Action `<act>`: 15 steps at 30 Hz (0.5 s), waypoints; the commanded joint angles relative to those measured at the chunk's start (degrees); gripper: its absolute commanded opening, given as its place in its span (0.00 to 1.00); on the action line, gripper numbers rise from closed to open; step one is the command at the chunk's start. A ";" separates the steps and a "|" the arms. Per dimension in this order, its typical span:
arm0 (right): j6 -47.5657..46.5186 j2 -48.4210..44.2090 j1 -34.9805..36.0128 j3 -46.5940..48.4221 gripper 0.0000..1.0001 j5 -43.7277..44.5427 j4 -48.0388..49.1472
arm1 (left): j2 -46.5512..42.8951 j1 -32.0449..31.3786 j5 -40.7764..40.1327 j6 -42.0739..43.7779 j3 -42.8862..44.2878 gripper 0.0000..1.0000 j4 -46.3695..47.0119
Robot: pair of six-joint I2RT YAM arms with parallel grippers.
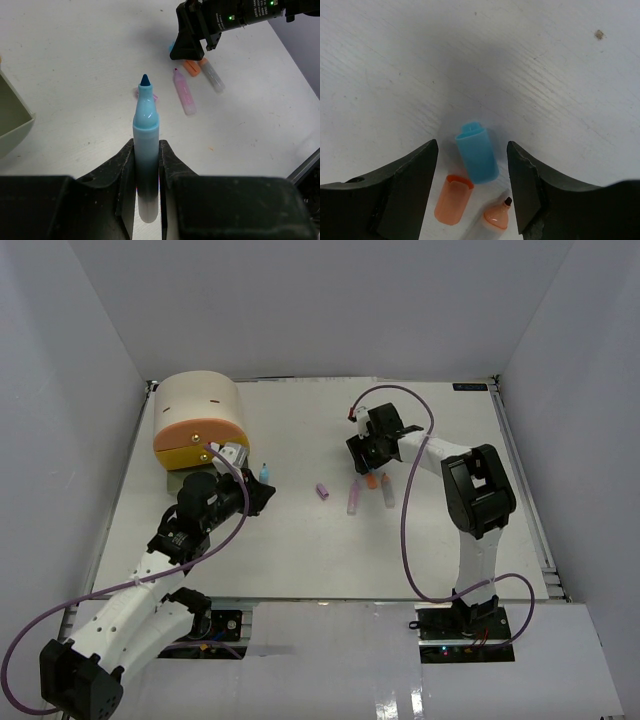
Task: Sort the stationery into containers
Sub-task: Pick up the pen cap from the center of the board.
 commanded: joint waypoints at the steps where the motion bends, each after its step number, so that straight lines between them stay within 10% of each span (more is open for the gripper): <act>1: -1.42 1.29 -0.18 2.47 0.63 0.34 -1.18 | -0.63 0.47 0.09 -0.26 0.12 0.04 -0.05; 15: -2.99 1.48 0.08 5.45 0.36 1.39 -3.55 | -1.51 1.35 0.01 -0.17 -0.14 0.04 0.12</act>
